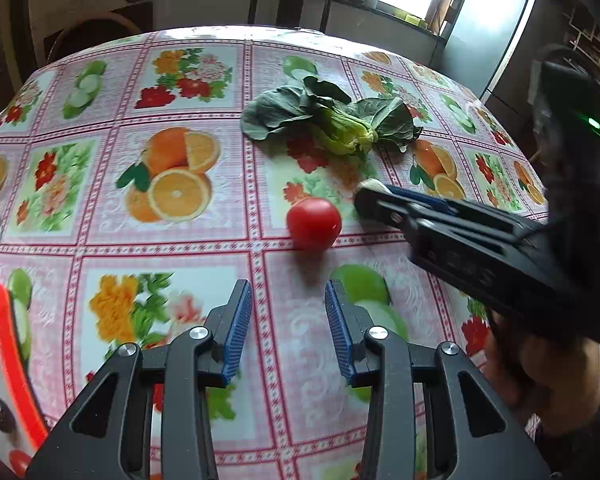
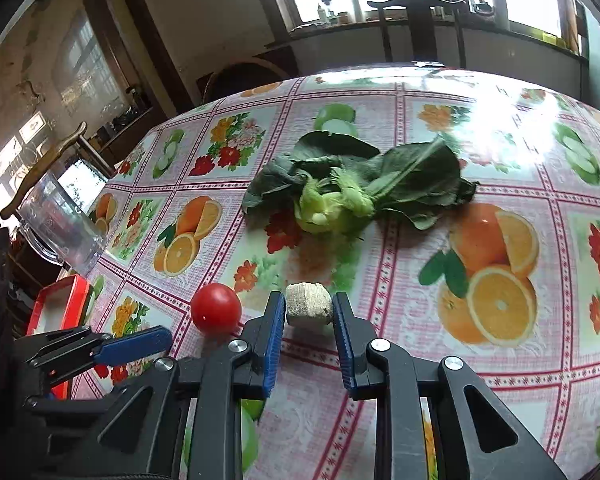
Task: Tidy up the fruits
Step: 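Grasp the red tomato with the left tool while the right tool grips the white cube, then carry the tomato and the white cube over the tray with both tools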
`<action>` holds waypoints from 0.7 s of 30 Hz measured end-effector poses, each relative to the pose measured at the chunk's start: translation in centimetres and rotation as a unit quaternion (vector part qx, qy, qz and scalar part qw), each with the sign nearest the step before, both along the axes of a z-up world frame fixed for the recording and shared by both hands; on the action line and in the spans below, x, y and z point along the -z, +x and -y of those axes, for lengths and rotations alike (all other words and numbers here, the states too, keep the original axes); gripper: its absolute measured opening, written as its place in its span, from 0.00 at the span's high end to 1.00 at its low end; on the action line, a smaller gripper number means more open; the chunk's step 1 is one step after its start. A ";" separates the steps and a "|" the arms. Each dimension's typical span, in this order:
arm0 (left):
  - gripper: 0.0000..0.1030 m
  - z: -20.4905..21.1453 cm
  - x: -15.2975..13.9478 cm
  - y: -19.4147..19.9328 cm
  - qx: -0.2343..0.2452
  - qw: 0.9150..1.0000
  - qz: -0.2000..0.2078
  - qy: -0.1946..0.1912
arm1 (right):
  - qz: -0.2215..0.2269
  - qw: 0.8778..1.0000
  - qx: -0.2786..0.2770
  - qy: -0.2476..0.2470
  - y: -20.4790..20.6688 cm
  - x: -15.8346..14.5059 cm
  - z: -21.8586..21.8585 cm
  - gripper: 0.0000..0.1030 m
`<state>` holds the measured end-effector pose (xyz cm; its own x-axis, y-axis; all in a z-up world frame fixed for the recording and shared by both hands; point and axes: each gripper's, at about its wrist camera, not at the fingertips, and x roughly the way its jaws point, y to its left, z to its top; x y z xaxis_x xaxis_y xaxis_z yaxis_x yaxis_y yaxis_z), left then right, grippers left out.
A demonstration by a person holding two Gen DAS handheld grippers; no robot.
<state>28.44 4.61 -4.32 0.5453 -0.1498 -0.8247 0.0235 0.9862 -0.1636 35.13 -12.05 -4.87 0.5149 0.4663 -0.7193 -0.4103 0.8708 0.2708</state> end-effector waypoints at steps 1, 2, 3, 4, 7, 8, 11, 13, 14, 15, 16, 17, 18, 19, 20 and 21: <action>0.65 0.3 0.1 0.5 0.002 1.000 0.000 0.002 | -0.003 1.000 0.006 0.002 -0.3 0.0 0.6 0.76; 0.65 0.7 0.2 0.9 0.005 1.000 0.003 0.007 | -0.006 1.000 0.012 0.005 -0.8 0.0 1.3 0.76; 0.66 1.0 0.2 1.3 0.008 1.000 0.007 0.010 | -0.010 1.000 0.017 0.010 -1.4 0.0 2.0 0.76; 0.65 1.4 0.2 1.8 0.011 1.000 0.009 0.011 | -0.014 1.000 0.023 0.015 -1.9 0.1 2.5 0.76; 0.66 2.0 0.3 3.1 0.009 1.000 0.015 0.021 | -0.020 0.999 0.027 0.024 -4.0 0.4 3.6 0.76; 0.66 2.1 0.3 3.5 0.010 1.000 0.016 0.023 | -0.020 0.999 0.026 0.024 -4.6 0.4 3.7 0.76; 0.72 2.3 0.3 4.0 0.008 0.999 0.018 0.035 | -0.009 1.000 0.026 0.011 -6.9 0.3 3.7 0.76; 0.72 2.5 0.3 3.6 0.012 0.999 0.019 0.037 | -0.006 1.000 0.022 0.013 -8.3 0.1 3.7 0.76; 0.73 2.4 0.2 3.2 0.012 0.999 0.018 0.034 | -0.005 1.000 0.020 0.017 -9.0 0.0 3.7 0.76; 0.73 2.4 0.2 2.8 0.012 0.999 0.016 0.030 | -0.006 1.000 0.017 0.021 -9.6 -0.1 3.6 0.76; 0.73 2.4 0.2 2.1 0.013 0.999 0.014 0.026 | -0.005 1.000 0.015 0.024 -10.3 -0.3 3.6 0.76; 0.73 2.3 0.1 1.3 0.013 1.000 0.014 0.025 | -0.004 1.000 0.013 0.025 -10.9 -0.4 3.6 0.76; 0.73 2.2 0.0 0.5 0.012 1.000 0.016 0.024 | -0.004 1.000 0.010 0.028 -11.6 -0.5 3.6 0.76; 0.73 2.1 -0.1 -0.5 0.010 1.000 0.016 0.021 | -0.005 0.999 0.007 0.031 -12.2 -0.6 3.5 0.76; 0.73 1.9 -0.2 -1.4 0.008 1.000 0.015 0.019 | -0.006 0.999 0.004 0.033 -12.9 -0.7 3.4 0.76; 0.73 1.8 -0.3 -2.3 0.005 1.000 0.015 0.016 | -0.006 0.999 0.001 0.034 -13.4 -0.9 3.3 0.76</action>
